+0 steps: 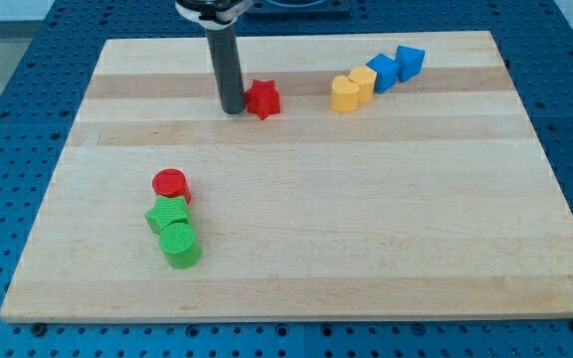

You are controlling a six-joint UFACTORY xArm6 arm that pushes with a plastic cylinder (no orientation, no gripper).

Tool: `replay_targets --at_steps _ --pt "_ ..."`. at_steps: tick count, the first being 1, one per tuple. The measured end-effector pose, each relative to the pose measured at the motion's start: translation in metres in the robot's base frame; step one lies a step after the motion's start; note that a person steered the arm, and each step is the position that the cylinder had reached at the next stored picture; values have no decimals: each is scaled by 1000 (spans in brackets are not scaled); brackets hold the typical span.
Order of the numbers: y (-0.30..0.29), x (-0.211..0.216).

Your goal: Slide the red star to the left of the yellow heart

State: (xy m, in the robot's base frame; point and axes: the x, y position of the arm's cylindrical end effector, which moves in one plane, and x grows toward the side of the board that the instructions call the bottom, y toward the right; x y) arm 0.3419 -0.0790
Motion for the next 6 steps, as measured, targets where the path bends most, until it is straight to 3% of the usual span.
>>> replay_targets --at_steps 4,6 --pt "53 -3" --pt "36 -29"
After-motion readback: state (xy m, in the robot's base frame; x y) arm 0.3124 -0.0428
